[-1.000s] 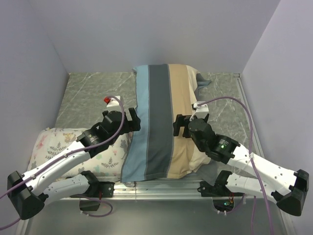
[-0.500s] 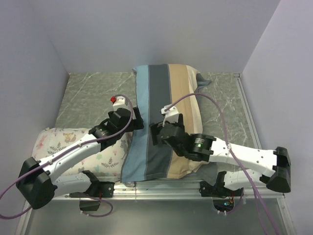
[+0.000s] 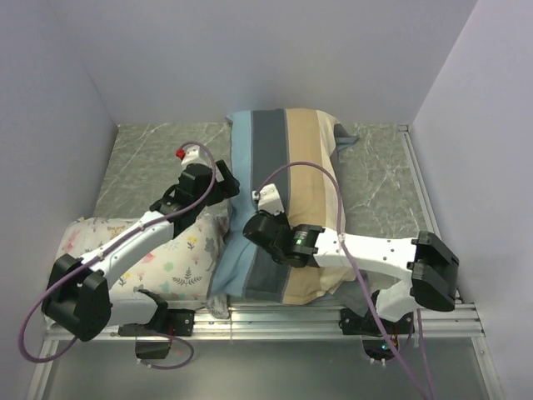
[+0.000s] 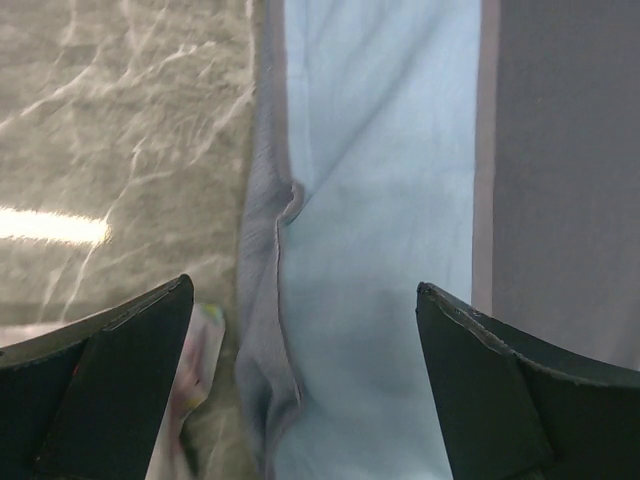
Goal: Remove the pillowcase from the pillow
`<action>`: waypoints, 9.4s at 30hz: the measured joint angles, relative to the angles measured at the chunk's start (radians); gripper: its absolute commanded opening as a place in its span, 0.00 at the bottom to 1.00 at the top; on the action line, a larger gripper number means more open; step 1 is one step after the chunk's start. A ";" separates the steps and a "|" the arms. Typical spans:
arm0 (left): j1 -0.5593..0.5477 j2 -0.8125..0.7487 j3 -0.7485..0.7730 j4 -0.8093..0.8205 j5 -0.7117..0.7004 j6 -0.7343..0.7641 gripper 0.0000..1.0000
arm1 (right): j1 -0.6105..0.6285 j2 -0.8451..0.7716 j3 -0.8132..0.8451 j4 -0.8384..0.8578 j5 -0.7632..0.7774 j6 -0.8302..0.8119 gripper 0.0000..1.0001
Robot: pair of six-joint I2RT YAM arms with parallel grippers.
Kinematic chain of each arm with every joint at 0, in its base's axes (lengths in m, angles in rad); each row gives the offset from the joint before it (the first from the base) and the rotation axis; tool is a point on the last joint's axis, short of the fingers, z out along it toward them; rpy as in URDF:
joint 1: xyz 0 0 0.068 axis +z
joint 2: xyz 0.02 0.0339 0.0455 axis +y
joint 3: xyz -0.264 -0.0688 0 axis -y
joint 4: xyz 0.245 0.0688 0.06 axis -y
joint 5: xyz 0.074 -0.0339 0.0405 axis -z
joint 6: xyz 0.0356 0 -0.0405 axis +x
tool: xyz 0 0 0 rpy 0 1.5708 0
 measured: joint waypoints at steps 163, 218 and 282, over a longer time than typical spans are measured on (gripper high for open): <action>-0.144 0.523 0.865 -0.097 0.022 0.212 0.99 | -1.007 -0.095 0.129 0.029 -0.521 0.012 0.61; 0.250 0.428 0.360 -0.068 0.146 0.063 0.22 | -0.804 -0.121 0.003 0.131 -0.401 -0.006 0.00; 0.046 0.349 0.117 0.206 0.075 0.087 0.00 | -0.611 -0.347 0.019 0.094 -0.465 -0.127 0.71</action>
